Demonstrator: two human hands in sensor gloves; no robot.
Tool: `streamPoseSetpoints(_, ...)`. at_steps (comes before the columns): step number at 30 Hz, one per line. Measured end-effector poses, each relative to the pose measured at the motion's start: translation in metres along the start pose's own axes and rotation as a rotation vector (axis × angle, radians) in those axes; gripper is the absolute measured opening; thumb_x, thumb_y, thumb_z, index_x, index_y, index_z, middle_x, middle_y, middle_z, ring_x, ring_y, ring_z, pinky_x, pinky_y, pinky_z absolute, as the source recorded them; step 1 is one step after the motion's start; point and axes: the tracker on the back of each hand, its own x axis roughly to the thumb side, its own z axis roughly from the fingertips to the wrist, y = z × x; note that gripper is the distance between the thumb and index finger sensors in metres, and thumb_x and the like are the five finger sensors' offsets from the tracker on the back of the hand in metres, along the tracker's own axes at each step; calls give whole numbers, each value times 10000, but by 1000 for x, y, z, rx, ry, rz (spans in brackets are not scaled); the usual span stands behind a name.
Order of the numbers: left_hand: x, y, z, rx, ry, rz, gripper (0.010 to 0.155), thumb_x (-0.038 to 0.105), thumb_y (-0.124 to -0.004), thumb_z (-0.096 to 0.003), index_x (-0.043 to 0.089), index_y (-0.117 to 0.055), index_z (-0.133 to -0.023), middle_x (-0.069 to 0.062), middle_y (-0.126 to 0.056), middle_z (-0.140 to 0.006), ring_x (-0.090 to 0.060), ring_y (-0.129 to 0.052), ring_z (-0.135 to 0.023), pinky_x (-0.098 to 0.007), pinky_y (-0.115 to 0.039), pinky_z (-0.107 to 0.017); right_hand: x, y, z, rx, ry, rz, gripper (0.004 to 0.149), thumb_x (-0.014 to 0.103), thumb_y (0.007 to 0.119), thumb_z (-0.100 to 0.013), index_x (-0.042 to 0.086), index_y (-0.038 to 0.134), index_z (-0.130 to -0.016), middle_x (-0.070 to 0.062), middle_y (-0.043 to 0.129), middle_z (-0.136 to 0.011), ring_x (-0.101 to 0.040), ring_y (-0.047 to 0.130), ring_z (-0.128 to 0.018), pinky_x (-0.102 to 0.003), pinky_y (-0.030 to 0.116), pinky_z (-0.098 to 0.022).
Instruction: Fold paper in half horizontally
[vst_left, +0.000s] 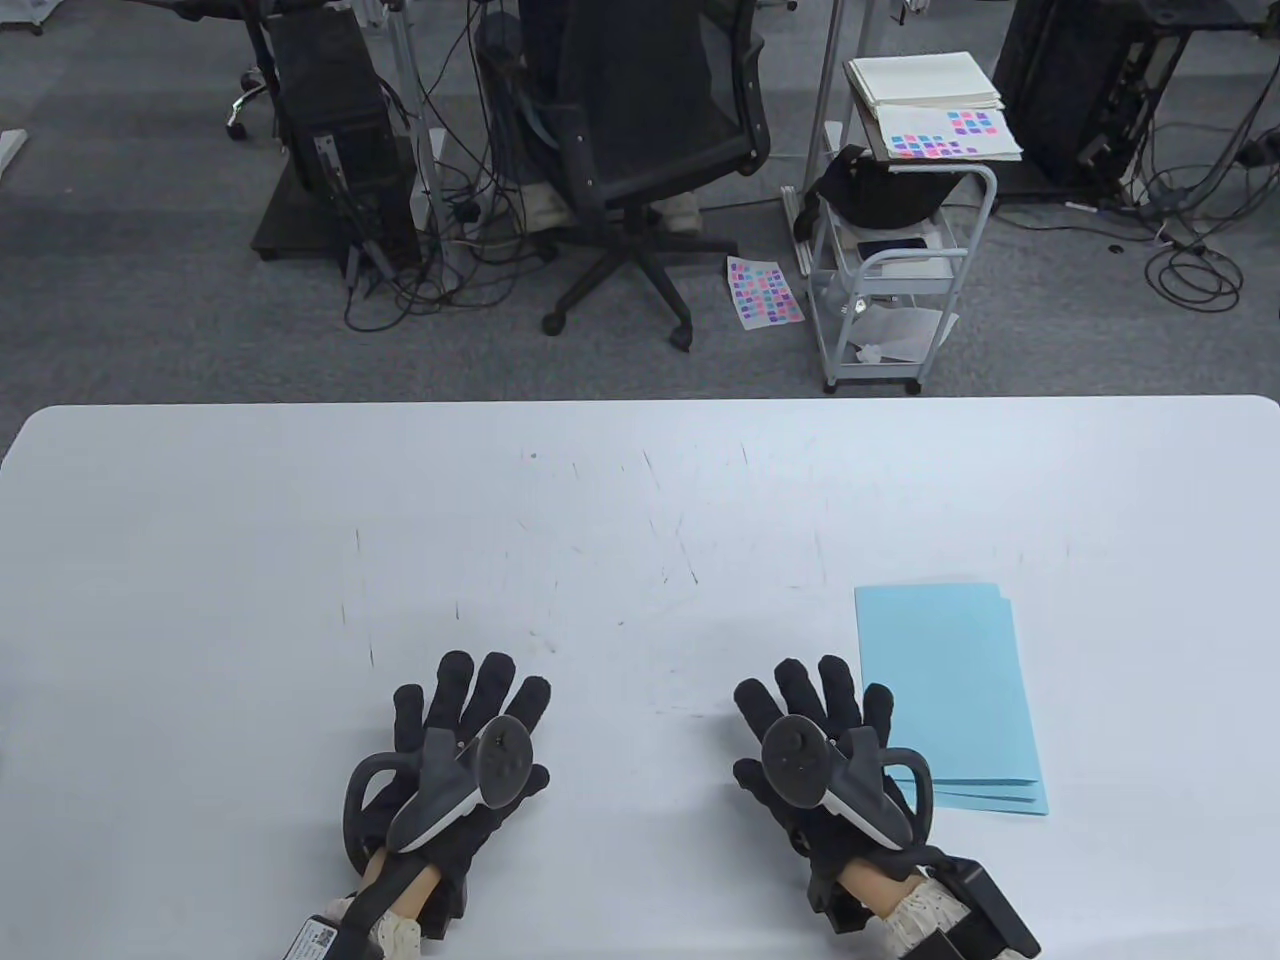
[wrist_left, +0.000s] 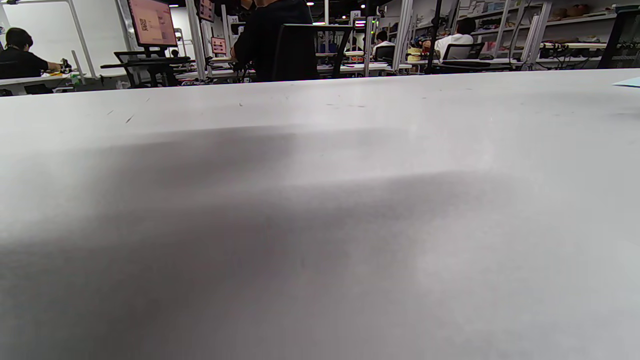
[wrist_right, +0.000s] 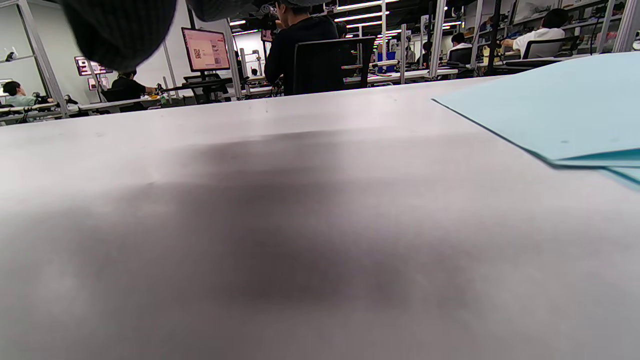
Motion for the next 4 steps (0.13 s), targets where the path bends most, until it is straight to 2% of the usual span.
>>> streamPoseSetpoints(4, 0, 0, 0, -4, 1, -7, 796, 649, -634, -347, 601, -197, -1011, 204, -96, -1194, -206, -69, -1160, -601, -214, -872, 3, 7, 4, 38, 7, 5, 710, 501, 722, -448, 407, 392, -1070, -5, 257, -1203, -411, 89, -1069, -696, 92, -705)
